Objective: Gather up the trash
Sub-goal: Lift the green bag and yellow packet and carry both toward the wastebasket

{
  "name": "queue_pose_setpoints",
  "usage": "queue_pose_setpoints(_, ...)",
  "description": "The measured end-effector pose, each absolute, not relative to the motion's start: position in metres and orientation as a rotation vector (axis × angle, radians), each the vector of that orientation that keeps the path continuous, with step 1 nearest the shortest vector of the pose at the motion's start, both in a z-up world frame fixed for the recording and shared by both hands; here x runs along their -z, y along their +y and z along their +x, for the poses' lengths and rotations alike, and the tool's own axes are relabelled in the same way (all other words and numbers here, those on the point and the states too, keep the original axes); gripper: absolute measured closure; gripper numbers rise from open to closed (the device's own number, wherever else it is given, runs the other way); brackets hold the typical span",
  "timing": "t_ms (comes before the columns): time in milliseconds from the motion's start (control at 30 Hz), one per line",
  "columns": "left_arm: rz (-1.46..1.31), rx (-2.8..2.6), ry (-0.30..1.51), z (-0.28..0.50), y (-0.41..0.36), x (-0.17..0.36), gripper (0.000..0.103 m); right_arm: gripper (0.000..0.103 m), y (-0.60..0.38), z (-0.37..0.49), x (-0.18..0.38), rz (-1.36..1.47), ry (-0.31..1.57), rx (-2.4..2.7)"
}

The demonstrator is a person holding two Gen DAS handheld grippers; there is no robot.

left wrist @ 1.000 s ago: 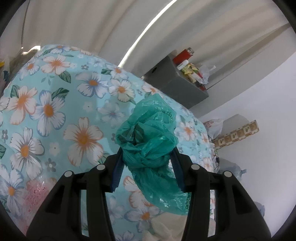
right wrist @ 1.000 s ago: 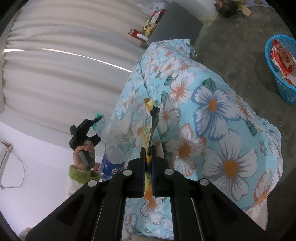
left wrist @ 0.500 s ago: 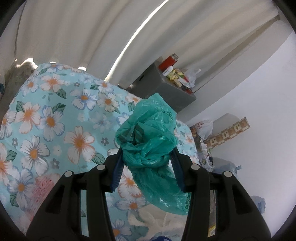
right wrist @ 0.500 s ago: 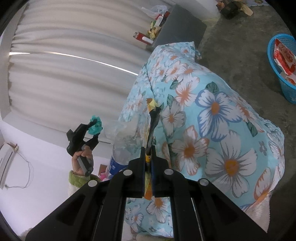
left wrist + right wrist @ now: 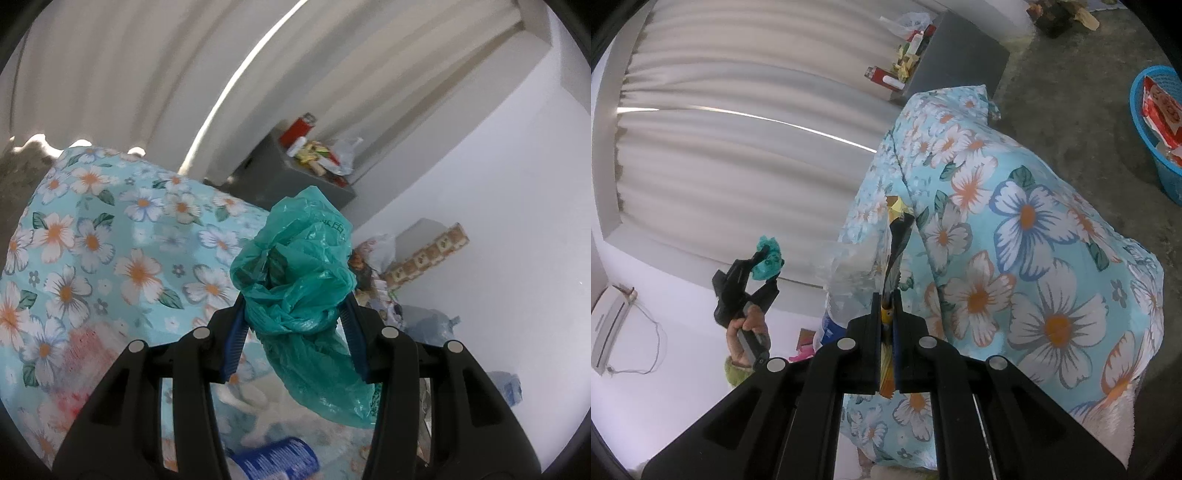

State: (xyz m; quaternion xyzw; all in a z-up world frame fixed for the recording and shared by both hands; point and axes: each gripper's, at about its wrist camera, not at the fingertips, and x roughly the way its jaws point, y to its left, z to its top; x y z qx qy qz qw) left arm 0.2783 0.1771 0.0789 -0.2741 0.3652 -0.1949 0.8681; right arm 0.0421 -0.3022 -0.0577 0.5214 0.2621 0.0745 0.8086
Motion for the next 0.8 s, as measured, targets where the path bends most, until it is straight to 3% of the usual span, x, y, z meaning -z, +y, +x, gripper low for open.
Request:
queue_pose_setpoints(367,-0.529,0.529,0.723,0.228,0.145,-0.103,0.059,0.098,-0.304,0.033,0.054,1.125,0.53,-0.183)
queue_pose_setpoints(800,-0.45,0.636,0.769,0.19,0.092,-0.09,0.059,0.098,-0.311,0.027,0.055,1.147,0.5,-0.203)
